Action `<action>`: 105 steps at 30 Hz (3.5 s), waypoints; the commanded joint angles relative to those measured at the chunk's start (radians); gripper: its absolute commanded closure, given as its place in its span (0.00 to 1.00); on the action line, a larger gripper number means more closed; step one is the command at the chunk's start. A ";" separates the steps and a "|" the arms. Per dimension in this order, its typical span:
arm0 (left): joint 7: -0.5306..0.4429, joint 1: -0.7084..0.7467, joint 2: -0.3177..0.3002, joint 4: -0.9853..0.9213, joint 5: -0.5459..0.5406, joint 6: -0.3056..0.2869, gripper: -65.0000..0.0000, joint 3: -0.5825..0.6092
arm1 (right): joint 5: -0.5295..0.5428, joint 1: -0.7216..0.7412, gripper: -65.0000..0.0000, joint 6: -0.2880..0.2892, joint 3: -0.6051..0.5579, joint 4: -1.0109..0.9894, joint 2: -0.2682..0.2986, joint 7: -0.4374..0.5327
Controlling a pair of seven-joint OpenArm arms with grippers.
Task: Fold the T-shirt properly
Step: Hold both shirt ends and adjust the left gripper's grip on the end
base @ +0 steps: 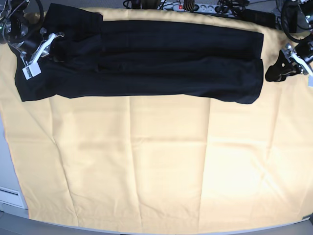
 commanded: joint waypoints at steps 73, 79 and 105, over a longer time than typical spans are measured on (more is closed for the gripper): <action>0.005 -0.008 0.024 0.013 -0.029 -0.005 1.00 0.082 | 0.020 0.002 1.00 0.028 0.007 0.036 0.014 0.045; 0.008 -0.008 0.025 0.013 -0.022 -0.017 1.00 0.082 | 0.097 0.002 1.00 0.028 0.007 0.085 0.014 0.045; 0.014 -0.006 0.024 0.013 -0.031 -0.027 1.00 0.081 | -0.293 0.054 1.00 -0.119 0.006 -0.208 0.014 0.219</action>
